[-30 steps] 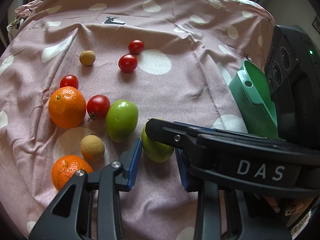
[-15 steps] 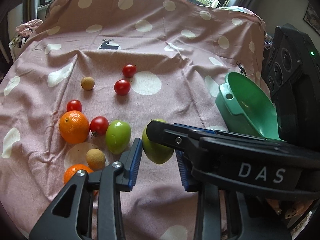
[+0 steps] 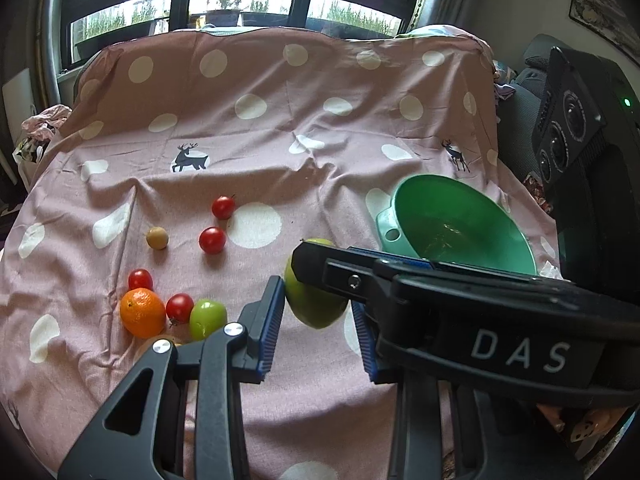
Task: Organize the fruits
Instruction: 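Carry the green apple in the right gripper over the green bowl, then open the right gripper to drop the green apple into the bowl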
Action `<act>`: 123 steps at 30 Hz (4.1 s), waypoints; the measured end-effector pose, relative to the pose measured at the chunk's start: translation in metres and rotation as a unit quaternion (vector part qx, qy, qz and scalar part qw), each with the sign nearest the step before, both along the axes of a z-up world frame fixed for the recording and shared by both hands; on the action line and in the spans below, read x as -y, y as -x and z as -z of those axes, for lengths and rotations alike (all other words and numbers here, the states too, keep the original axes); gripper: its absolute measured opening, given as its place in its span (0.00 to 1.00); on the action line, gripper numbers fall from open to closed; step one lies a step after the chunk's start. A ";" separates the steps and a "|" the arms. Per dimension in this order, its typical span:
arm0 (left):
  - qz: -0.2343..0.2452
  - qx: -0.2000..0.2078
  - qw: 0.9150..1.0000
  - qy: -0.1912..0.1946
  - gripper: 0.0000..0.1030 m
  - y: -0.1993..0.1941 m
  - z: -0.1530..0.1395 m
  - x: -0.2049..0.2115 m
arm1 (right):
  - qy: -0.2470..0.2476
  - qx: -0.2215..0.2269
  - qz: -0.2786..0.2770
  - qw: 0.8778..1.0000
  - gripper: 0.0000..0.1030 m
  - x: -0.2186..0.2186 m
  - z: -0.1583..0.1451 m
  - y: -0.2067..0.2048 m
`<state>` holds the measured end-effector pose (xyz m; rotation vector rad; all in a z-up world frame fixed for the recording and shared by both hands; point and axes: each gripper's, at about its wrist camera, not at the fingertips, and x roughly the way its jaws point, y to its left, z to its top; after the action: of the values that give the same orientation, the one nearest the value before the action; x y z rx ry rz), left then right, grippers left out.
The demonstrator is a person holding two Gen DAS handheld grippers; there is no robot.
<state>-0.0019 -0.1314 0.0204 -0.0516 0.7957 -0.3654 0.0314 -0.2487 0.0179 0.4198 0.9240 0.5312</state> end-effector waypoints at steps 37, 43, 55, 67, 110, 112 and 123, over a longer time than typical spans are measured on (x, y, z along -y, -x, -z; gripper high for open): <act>0.135 0.019 0.991 0.003 0.33 -0.023 -0.013 0.139 | -0.008 0.030 0.173 0.984 0.34 0.133 -0.013 0.015; 0.147 0.006 0.989 0.004 0.33 -0.028 -0.004 0.150 | 0.000 0.015 0.188 0.982 0.34 0.145 -0.005 0.012; 0.164 -0.025 0.986 0.010 0.33 -0.036 0.013 0.163 | 0.023 -0.025 0.206 0.978 0.38 0.155 0.011 0.005; 0.177 -0.052 0.983 0.025 0.32 -0.042 0.022 0.167 | 0.046 -0.049 0.218 0.974 0.38 0.157 0.018 0.003; 0.150 -0.072 0.985 0.042 0.30 -0.043 0.025 0.149 | 0.091 -0.066 0.224 0.968 0.39 0.150 0.021 -0.001; 0.147 -0.063 0.986 0.053 0.33 -0.039 0.018 0.138 | 0.090 -0.052 0.227 0.968 0.43 0.149 0.016 0.002; 0.058 -0.008 0.995 0.078 0.67 -0.014 -0.018 0.044 | 0.106 0.027 0.238 0.965 0.58 0.127 -0.015 0.013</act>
<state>0.0117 -0.1754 0.0386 -0.1551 0.7858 -0.5386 0.0185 -0.3754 0.0329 0.4139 0.7829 0.0030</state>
